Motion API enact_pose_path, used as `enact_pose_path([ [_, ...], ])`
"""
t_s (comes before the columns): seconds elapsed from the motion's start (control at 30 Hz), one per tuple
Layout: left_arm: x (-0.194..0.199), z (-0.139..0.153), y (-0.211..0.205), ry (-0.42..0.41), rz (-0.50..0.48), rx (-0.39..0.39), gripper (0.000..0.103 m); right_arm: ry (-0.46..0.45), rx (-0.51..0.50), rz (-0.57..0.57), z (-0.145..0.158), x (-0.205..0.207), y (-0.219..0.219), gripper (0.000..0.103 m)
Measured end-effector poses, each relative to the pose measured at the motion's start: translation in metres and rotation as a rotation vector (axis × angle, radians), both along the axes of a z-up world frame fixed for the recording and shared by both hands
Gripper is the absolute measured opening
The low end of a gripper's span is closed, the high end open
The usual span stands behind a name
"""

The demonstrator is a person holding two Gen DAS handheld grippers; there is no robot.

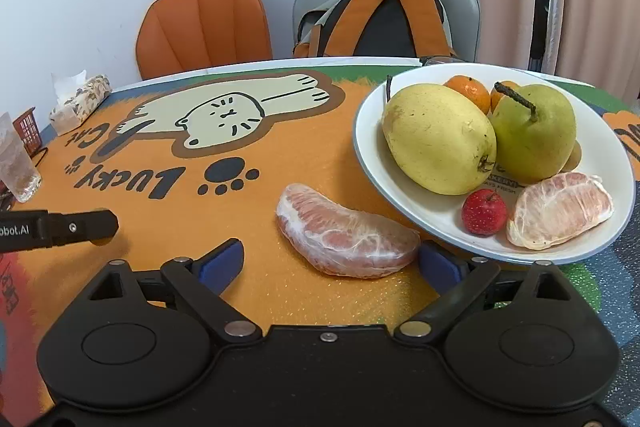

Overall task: Organize fruits
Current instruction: 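Grasp the small brown fruit with the left tool while the right tool approaches the pomelo segment, then close the right tool around the peeled pomelo segment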

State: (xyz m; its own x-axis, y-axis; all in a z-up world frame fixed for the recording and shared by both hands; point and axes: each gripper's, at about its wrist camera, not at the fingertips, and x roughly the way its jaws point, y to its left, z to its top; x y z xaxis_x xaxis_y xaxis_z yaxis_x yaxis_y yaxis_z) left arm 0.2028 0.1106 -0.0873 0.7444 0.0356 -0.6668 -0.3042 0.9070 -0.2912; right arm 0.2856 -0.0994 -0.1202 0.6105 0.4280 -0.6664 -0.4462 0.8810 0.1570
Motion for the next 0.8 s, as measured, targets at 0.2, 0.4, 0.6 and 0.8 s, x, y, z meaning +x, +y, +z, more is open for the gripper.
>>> enact_pose_path([
  [0.2, 0.001, 0.0, 0.0, 0.001, -0.002, -0.004, 0.023, 0.013, 0.005, -0.001, 0.004, -0.002, -0.007, 0.057],
  [0.4, 0.002, -0.001, -0.001, 0.004, -0.005, -0.004, 0.023, 0.04, 0.041, 0.07, 0.009, -0.007, -0.003, 0.054],
  [0.6, 0.002, -0.001, 0.0, 0.007, 0.0, -0.001, 0.023, -0.041, 0.01, 0.091, 0.011, -0.002, 0.007, 0.081],
  [0.8, 0.002, -0.001, 0.003, 0.008, 0.007, 0.0, 0.023, -0.048, 0.0, 0.183, 0.008, 0.012, 0.024, 0.081],
])
